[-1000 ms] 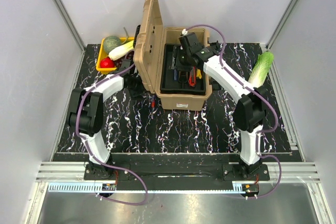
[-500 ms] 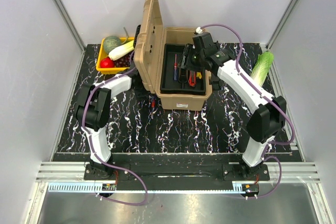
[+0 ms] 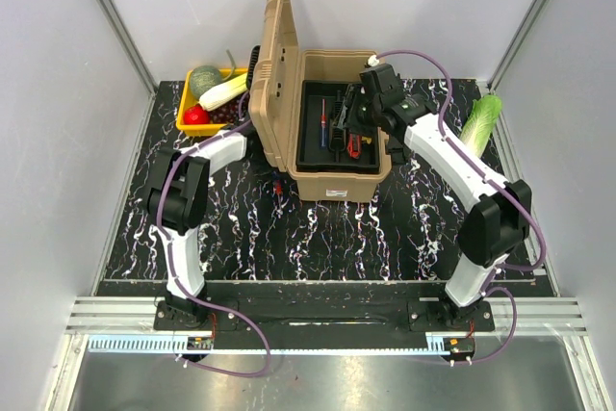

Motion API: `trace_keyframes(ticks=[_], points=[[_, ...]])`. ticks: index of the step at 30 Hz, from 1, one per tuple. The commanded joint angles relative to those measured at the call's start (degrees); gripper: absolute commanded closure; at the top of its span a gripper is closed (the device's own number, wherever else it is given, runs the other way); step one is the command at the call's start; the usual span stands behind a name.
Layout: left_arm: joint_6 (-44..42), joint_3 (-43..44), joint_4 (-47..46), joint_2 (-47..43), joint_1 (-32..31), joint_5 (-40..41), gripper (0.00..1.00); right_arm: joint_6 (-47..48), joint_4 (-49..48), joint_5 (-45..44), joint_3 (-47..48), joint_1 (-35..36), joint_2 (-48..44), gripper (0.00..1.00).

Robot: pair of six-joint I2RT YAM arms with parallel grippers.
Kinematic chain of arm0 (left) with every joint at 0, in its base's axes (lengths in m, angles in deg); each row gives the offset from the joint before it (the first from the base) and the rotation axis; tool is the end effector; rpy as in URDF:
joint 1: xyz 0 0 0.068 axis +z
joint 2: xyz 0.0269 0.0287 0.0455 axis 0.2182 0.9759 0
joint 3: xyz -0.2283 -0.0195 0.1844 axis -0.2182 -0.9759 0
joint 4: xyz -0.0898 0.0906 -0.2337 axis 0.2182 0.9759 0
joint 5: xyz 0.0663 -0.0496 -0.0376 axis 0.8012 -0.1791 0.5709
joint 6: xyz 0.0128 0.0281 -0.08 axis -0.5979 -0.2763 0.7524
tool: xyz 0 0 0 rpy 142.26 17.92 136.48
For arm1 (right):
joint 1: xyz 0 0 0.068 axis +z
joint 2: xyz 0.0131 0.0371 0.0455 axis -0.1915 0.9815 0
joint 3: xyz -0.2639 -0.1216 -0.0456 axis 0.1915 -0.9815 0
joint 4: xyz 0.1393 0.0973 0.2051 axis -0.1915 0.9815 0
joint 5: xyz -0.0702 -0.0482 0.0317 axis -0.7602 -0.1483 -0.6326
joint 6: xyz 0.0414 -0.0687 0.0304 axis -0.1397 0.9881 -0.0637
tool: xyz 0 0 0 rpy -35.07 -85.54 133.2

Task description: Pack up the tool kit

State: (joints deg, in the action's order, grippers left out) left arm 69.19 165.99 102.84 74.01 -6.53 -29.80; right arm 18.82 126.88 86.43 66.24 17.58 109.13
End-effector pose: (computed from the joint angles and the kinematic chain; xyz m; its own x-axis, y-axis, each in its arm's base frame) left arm 0.4082 -0.1504 0.1388 -0.9108 -0.3166 -0.2650 -0.2255 0.9191 -0.3232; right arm 0.3824 0.2104 0.3425 -0.7488 0.2350 -0.6198 -0.0838 0.8939 0.4403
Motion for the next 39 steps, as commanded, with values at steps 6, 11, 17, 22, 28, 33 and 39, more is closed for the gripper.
trace_keyframes(ticks=[6,11,17,22,28,33,39], points=[[-1.4,-5.2,4.2,1.7,0.2,6.0,0.98,-1.4,-2.6,-0.4,-1.1,-0.5,-4.8,0.47],[-4.4,-8.4,4.4,-9.6,5.2,6.0,1.00,-0.5,-3.5,2.6,-0.4,-0.6,-5.1,0.43],[-11.4,-2.9,10.3,-27.5,8.8,7.9,1.00,4.5,-14.4,13.2,-3.5,-0.6,-8.7,0.16],[-16.5,6.2,13.9,-37.7,8.9,4.4,1.00,9.6,-25.0,29.7,-4.5,-0.5,-10.5,0.04],[-19.5,17.4,13.9,-45.7,8.9,-4.2,1.00,5.8,-39.0,47.1,-4.0,-0.4,-9.4,0.03],[-20.0,25.8,13.7,-48.5,8.9,-15.7,1.00,-6.2,-56.5,57.6,-4.1,0.6,-7.9,0.04],[-6.7,26.5,2.4,-48.4,8.3,-31.2,1.00,-3.5,-55.8,58.5,0.5,5.1,-6.3,0.03]])
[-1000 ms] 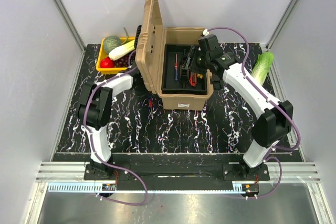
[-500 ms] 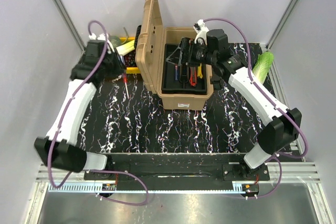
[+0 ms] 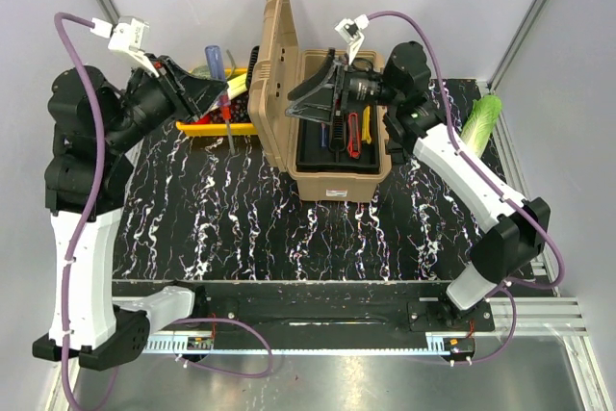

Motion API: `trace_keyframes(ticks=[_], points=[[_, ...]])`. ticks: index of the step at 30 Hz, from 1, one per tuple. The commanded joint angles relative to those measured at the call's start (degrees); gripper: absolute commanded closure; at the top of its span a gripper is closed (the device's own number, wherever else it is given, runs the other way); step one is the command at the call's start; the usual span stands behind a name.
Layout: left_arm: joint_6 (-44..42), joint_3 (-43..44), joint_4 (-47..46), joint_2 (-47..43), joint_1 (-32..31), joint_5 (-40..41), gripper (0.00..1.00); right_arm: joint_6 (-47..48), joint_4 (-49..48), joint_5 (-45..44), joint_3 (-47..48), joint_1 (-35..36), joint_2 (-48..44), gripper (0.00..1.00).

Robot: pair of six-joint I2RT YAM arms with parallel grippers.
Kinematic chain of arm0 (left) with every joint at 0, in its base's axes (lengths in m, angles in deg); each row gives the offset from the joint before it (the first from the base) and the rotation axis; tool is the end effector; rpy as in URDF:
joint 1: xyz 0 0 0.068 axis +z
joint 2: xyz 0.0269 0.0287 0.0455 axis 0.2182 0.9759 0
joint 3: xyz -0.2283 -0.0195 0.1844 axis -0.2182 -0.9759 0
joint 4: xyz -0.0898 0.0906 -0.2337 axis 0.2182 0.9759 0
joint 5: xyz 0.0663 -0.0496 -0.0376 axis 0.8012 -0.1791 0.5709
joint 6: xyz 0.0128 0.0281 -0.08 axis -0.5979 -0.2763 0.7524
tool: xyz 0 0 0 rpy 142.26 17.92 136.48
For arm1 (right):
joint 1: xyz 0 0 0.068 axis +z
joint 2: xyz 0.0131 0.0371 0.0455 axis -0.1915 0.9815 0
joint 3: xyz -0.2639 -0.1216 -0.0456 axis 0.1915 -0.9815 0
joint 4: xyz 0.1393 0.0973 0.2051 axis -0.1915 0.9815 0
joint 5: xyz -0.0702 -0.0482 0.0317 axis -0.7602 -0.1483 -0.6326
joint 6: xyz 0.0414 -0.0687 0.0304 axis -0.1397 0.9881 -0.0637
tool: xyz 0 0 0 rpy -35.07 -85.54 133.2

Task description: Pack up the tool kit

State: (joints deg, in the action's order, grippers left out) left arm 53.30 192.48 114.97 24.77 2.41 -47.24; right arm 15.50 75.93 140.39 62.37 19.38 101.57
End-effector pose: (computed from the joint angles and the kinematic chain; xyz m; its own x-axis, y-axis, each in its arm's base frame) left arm 0.1881 -0.0648 0.5720 -0.2392 -0.2915 -0.9262 0.5044 0.7778 -0.3750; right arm 0.3098 0.2538 0.4885 -0.4307 0.1531 -0.8894 -0.9003 -0.0040 0.4353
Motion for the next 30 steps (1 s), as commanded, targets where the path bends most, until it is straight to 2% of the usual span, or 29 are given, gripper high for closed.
trace_keyframes(ticks=[1,5,11,13,15,16,17,19,21,23,24,25,27,30], points=[[12.2,-1.2,-12.9,0.8,-1.4,-14.8,1.00,0.3,-4.4,4.6,5.1,4.1,1.5,0.04],[17.8,-5.2,-23.9,1.5,-7.6,-13.7,1.00,1.3,-3.4,2.6,6.5,6.0,2.0,0.04],[17.8,-4.4,-25.8,4.5,-10.9,-11.9,1.00,1.7,-2.2,2.5,6.5,6.9,1.2,0.12],[18.1,-4.1,-27.0,5.1,-11.5,-11.8,1.00,2.0,-1.5,2.5,6.1,6.8,0.6,0.26],[18.6,-3.8,-28.2,6.0,-12.0,-12.3,1.00,2.7,0.8,1.7,6.2,6.9,0.5,0.45],[18.6,-3.5,-28.2,6.3,-12.4,-12.4,1.00,3.3,2.1,1.0,6.4,6.9,0.5,0.59],[18.5,-3.4,-28.2,6.5,-12.5,-12.3,0.95,3.6,3.6,0.1,6.5,6.8,0.3,0.73],[18.1,-3.3,-28.0,6.9,-12.7,-11.7,0.76,5.4,6.8,-3.4,6.5,6.8,0.0,0.98],[16.7,-2.9,-26.9,6.8,-12.7,-10.1,0.48,7.3,10.1,-8.9,6.1,6.8,-1.0,1.00],[14.1,-1.7,-24.1,6.5,-12.7,-7.3,0.27,8.6,11.6,-16.3,4.4,6.6,-2.9,1.00],[12.6,-0.9,-22.5,6.4,-12.7,-5.0,0.19,8.6,12.3,-21.5,2.8,6.2,-3.8,1.00],[10.9,-0.2,-20.4,6.0,-12.6,-2.5,0.13,8.6,12.7,-25.1,1.7,5.7,-5.0,1.00],[8.0,1.0,-16.7,5.2,-12.6,3.4,0.08,7.6,16.2,-35.6,0.4,4.2,-6.2,1.00],[5.6,1.5,-12.5,4.1,-12.6,12.7,0.04,5.0,22.3,-41.3,0.9,0.4,-4.5,1.00]])
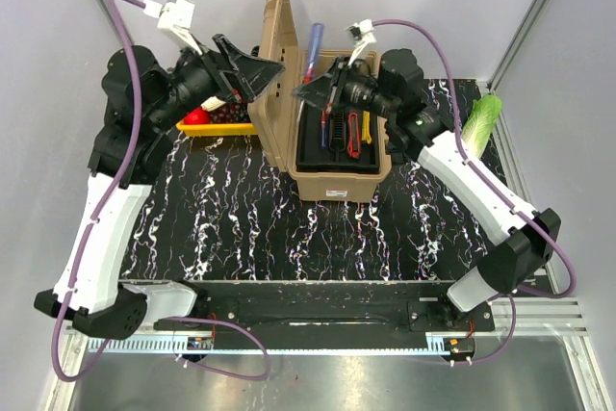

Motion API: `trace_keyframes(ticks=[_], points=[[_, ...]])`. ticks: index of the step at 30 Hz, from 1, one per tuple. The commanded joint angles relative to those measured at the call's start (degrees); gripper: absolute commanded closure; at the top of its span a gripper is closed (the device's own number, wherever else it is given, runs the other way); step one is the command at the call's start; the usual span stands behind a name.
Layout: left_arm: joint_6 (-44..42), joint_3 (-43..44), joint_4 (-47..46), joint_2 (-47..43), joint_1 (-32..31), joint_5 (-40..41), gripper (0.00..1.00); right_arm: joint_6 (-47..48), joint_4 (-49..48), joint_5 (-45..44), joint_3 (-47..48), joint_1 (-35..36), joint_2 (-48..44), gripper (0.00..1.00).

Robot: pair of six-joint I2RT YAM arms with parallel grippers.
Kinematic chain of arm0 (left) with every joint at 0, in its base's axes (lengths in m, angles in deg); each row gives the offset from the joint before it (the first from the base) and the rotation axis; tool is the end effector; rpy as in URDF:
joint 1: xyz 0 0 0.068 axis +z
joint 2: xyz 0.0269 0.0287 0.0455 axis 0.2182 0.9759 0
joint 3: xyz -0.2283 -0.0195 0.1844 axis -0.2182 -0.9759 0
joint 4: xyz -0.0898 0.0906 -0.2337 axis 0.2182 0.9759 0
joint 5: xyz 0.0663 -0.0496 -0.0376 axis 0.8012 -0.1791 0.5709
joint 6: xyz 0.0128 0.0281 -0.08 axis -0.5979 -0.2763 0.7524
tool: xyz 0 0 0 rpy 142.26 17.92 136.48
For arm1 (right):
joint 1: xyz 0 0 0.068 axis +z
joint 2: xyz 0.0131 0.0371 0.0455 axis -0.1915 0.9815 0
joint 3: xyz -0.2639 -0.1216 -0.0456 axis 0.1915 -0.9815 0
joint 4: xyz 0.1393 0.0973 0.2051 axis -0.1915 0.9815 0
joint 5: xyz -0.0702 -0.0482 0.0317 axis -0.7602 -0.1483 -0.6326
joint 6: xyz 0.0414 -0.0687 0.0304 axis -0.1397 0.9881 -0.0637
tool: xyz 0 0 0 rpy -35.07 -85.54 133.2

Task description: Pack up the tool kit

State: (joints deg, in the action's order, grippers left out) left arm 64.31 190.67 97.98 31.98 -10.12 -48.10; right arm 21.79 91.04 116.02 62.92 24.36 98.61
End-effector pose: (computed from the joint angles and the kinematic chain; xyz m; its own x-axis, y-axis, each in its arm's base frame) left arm 0.2271 -0.1292 0.5782 -0.3136 -0.3925 -0.8646 0.6678 0.5562 -0.4947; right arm 0.3052 0.2643 0.4814 -0.4463 0.2328 -0.8640 -0.7986 0.3321 0.5020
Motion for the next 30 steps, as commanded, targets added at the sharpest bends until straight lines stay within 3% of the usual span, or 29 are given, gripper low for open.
trace_keyframes(ticks=[1,4,12,20,23,28,30], points=[[-6.1,3.5,5.8,-3.3,0.0,16.3,0.03,-0.8,9.1,-16.9,0.9,-5.4,-0.4,1.00],[-7.1,4.0,9.3,-2.9,0.0,21.2,0.03,1.5,15.3,-17.2,2.7,-6.0,4.7,1.00],[-6.9,4.7,14.6,-1.3,0.6,29.3,0.03,2.5,20.8,-16.5,7.0,-6.0,15.4,1.00],[-6.2,5.0,16.1,-0.2,3.3,28.0,0.02,2.8,23.9,-18.0,10.4,-6.0,22.7,0.99],[-5.9,5.2,16.1,0.3,4.7,26.6,0.02,2.6,24.1,-18.0,11.1,-6.0,23.8,0.88],[-5.5,4.9,16.3,1.2,6.8,25.7,0.02,2.4,25.5,-19.8,11.5,-5.9,23.0,0.50],[-5.4,4.8,16.3,1.7,7.4,24.9,0.02,2.4,26.3,-21.2,11.5,-5.8,22.1,0.41]])
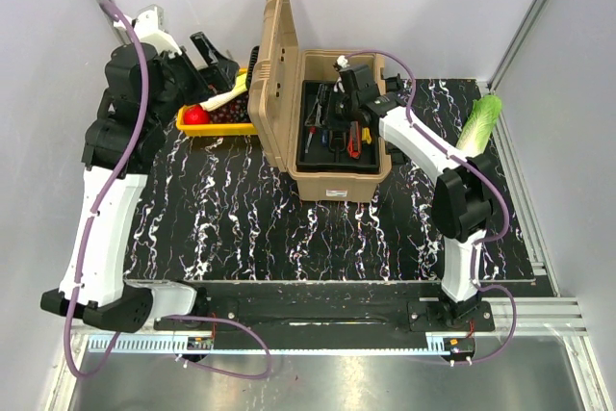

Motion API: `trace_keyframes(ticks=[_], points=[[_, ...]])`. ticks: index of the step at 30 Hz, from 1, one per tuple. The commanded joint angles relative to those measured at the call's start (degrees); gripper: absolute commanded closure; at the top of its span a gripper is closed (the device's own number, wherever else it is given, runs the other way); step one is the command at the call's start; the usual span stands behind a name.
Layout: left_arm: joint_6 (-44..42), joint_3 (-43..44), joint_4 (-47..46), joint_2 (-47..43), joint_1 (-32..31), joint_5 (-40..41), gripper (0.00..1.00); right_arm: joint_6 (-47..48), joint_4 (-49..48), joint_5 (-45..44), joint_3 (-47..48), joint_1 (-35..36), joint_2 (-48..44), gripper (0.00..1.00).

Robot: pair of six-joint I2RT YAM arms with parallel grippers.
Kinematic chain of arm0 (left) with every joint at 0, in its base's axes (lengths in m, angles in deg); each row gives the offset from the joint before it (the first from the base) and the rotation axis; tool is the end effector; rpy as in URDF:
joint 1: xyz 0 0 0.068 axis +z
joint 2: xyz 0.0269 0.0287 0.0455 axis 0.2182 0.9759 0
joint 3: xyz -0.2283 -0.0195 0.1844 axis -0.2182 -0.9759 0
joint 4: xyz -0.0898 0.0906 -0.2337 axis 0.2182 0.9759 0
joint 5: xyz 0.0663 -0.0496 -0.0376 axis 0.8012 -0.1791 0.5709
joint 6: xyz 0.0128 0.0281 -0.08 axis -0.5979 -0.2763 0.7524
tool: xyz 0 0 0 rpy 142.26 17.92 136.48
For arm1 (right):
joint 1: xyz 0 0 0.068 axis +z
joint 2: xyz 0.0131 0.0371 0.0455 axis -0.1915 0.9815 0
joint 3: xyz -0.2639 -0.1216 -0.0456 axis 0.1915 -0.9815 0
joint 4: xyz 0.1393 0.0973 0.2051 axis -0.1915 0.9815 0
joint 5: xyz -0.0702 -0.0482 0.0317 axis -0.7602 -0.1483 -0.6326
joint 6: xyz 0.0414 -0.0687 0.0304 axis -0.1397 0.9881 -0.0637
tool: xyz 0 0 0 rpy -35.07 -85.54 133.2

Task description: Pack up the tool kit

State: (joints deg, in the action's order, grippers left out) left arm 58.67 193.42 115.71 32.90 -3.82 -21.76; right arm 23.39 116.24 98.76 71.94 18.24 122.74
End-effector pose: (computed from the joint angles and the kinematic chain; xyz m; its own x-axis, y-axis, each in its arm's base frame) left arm 0.2529 -0.0722 0.5447 -0.2671 -0.3851 -0.8834 0.1493 0.8891 -0.4327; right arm 0.4344 0.2638 0.2944 -0.7803 0.1172 -0.6144 -0.2859 0.8068 0.5171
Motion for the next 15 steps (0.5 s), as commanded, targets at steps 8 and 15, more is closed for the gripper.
trace_keyframes(ticks=[8,15], points=[[-3.2,3.6,-3.2,5.9,3.4,-14.5,0.01,0.8,3.0,-9.3,1.2,0.2,-10.3,0.39],[-10.5,7.4,-4.7,11.5,2.1,-23.4,0.07,2.2,4.0,-15.7,-4.4,-5.2,-19.3,0.34]])
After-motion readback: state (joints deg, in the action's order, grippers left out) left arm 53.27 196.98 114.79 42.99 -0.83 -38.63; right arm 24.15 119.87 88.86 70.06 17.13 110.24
